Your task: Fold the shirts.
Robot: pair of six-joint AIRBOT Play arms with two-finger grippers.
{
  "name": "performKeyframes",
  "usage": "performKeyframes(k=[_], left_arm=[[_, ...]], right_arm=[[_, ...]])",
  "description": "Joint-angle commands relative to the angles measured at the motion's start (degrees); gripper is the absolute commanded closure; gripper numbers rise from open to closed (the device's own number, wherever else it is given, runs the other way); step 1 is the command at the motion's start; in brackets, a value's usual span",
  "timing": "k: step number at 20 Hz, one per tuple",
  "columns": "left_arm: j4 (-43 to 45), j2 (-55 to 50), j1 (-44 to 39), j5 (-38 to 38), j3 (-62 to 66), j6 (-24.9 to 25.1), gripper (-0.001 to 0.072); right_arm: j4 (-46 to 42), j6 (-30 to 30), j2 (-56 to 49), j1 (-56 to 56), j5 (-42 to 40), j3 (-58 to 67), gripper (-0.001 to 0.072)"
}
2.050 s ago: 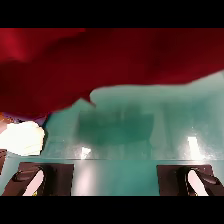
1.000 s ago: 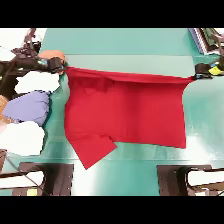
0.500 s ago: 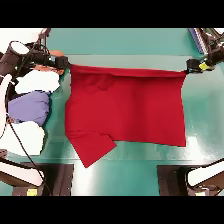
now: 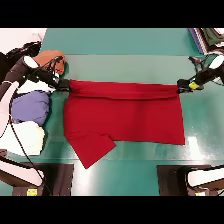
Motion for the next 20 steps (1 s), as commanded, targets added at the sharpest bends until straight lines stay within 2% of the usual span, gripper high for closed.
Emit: performKeyframes(k=[1, 4, 6, 10, 15, 18, 20], left_arm=[[2.51, 0.00, 0.04, -0.50, -1.51, -5.62, 0.0239], [9.09, 2.19, 0.04, -5.01, -0.63, -9.64, 0.0226], [13.22, 8.07, 0.39, -5.49, -3.04, -10.95, 0.0226], [12.35, 23.76, 1.64, -8.52, -20.26, -12.48, 0.0225], [5.01, 39.76, 1.64, -7.61, -47.43, -15.74, 0.0225], [-4.68, 43.56, 1.62, -5.05, -55.56, -15.61, 0.0225], [-6.34, 43.56, 1.62, -3.56, -58.10, -14.95, 0.0225]], right_arm=[[0.28, 3.21, 0.90, 0.26, -1.22, -4.81, 0.0294], [-0.04, 2.03, 3.74, -0.13, 4.11, -4.63, 0.0286], [-0.11, 1.66, 9.60, -1.79, 4.20, -7.78, 0.0287], [0.31, 0.74, 21.31, -5.27, 5.92, -16.68, 0.0287], [0.33, 0.37, 27.91, -6.73, 5.01, -23.96, 0.0287], [0.42, 0.35, 29.24, -6.51, 4.94, -24.37, 0.0287], [1.49, 0.28, 29.90, -6.51, 4.79, -24.39, 0.0286]])
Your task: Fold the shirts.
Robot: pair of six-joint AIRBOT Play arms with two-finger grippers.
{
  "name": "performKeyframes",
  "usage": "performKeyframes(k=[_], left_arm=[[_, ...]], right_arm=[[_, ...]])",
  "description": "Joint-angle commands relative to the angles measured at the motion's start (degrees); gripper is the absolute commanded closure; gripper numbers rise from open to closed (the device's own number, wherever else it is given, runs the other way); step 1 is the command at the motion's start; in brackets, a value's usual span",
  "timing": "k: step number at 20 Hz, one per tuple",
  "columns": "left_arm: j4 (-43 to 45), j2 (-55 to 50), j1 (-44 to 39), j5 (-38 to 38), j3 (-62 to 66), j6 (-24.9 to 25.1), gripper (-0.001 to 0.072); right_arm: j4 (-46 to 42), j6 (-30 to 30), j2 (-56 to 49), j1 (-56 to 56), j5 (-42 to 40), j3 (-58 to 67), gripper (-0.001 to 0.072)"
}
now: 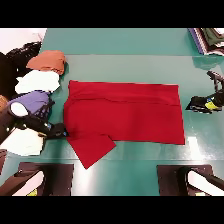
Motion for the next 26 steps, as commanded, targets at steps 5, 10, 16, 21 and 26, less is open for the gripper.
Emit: performKeyframes(k=[5, 10, 16, 21, 26], left_arm=[[-9.18, 2.62, -1.44, 6.34, -7.98, 1.49, 0.0225], [-10.60, 2.60, -4.66, 10.58, -7.85, 1.29, 0.0683], [-10.56, 2.60, -4.66, 9.64, -7.85, 2.80, 0.0683], [-10.54, 2.60, -4.66, 11.37, -7.85, 2.80, 0.0683], [-10.54, 2.60, -4.66, 11.41, -7.85, 2.78, 0.0683]], right_arm=[[1.25, -0.15, 3.30, -0.07, 0.17, -0.83, 0.0287], [0.96, -2.45, 4.37, -2.93, 6.43, -3.48, 0.0287], [1.77, -3.72, 8.37, -20.65, 4.79, -23.02, 0.0216], [13.57, -10.80, 4.46, -29.57, 3.56, -31.89, 0.0232], [13.73, -10.29, 2.93, -24.81, -2.32, -32.11, 0.0303]])
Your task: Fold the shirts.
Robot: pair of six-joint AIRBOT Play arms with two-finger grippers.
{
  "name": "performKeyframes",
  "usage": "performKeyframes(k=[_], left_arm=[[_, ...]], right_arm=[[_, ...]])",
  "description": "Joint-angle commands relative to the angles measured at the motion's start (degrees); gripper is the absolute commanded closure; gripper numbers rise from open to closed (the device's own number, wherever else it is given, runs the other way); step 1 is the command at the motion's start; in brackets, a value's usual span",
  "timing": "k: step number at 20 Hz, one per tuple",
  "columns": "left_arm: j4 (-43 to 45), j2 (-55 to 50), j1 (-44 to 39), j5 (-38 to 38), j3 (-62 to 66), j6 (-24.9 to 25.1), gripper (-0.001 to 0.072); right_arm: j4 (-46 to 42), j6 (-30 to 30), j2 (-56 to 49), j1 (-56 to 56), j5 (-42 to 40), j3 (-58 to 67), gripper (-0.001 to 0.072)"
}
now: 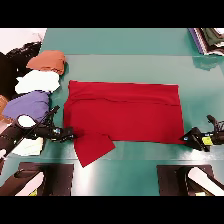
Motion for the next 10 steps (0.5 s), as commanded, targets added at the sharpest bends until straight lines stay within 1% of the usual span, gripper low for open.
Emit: performKeyframes(k=[1, 2, 3, 4, 6, 8, 10], left_arm=[[0.00, 0.07, -0.02, 0.35, -0.02, 0.00, 0.0683], [0.00, 0.07, -0.02, 0.33, -0.02, 0.00, 0.0683], [0.00, 0.07, -0.02, 0.33, -0.02, 0.02, 0.0684], [0.07, 0.07, -0.02, 0.20, -0.02, 0.02, 0.0684], [1.49, 0.13, -0.02, -1.46, 0.26, 0.00, 0.0686], [4.85, 2.36, -0.02, -4.72, 1.27, -0.74, 0.0687], [8.13, 8.76, -0.02, -7.58, 1.33, -4.31, 0.0688]], right_arm=[[0.76, -0.50, -0.85, 2.64, -5.62, -1.07, 0.0305], [0.74, -0.50, -0.85, 3.76, -5.84, -1.07, 0.0334], [0.68, -0.57, -0.85, 5.11, -5.81, -1.03, 0.0537], [0.28, -0.70, -0.85, 6.38, -5.70, -0.79, 0.0688], [-1.55, -0.72, -0.11, 8.83, -4.20, 0.90, 0.0696], [-5.14, -0.55, 3.06, 10.71, -0.52, 3.61, 0.0696], [-9.84, 0.79, 8.26, 11.63, 4.59, 5.55, 0.0697]])
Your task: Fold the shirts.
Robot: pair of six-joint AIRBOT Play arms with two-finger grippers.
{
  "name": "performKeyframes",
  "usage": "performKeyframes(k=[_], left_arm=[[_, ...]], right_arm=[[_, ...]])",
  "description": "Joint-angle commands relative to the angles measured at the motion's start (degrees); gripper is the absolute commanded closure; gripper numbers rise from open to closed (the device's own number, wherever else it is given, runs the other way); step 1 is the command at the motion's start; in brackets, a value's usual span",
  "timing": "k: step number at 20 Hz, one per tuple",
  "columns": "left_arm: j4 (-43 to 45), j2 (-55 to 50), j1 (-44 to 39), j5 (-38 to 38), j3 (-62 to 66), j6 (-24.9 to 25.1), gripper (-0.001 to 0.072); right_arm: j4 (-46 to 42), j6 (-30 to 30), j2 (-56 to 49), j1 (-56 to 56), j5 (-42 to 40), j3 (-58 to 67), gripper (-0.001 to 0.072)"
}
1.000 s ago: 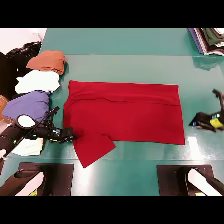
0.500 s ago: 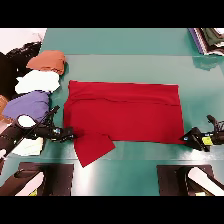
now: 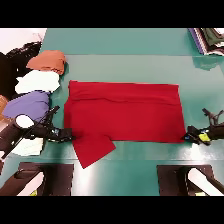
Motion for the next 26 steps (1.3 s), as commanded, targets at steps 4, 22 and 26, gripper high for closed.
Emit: performKeyframes(k=[4, 22, 26], left_arm=[[7.28, 19.34, -0.02, -19.69, 0.44, -8.63, 0.0685], [7.21, -27.63, -0.02, 3.58, 36.39, -0.37, 0.0683], [7.06, -29.40, -0.02, 8.26, 39.71, -0.44, 0.0355]], right_arm=[[-12.76, 1.44, 17.42, 1.92, 15.28, 0.98, 0.0697], [-7.78, 7.52, -18.75, 16.13, 5.44, 37.44, 0.0696], [-3.58, 8.55, -27.85, 17.38, 3.34, 46.62, 0.0376]])
